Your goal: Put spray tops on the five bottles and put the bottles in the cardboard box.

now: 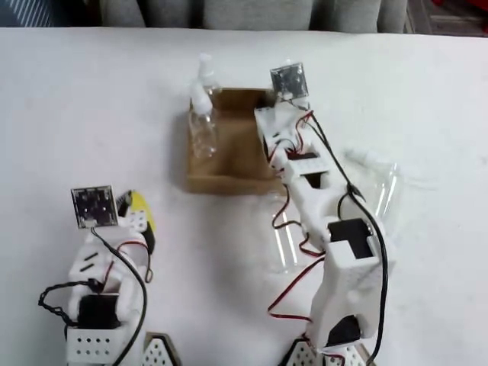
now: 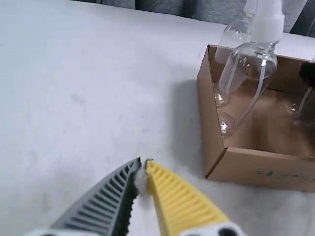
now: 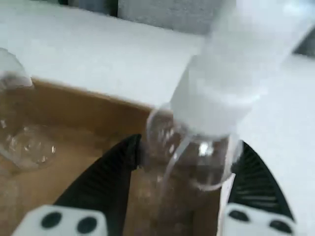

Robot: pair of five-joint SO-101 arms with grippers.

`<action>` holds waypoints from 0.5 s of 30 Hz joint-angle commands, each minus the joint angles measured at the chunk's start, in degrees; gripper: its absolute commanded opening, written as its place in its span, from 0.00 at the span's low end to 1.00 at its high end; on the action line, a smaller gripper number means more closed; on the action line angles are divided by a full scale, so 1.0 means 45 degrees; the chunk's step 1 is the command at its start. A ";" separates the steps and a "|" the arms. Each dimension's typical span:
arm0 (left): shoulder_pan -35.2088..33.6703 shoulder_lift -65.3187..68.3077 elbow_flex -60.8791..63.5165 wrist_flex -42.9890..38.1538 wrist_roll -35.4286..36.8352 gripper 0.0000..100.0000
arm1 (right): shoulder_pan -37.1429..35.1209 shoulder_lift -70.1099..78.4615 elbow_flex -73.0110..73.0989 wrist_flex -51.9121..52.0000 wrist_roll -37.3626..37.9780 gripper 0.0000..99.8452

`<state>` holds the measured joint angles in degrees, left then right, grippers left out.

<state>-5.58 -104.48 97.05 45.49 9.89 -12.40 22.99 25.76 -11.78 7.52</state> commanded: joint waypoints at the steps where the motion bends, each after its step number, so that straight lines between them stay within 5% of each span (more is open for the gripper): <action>1: -0.0147 -0.0088 -0.0020 -0.0469 0.0000 0.02 | 0.0107 -0.0303 -0.0078 -0.0010 0.0117 0.26; 15: -0.0147 -0.0088 -0.0020 -0.0469 0.0000 0.02 | 0.0107 -0.0322 -0.0156 -0.0088 0.0039 0.26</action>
<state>-5.58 -104.48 97.05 45.49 9.89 -12.40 23.16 25.85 -11.78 7.52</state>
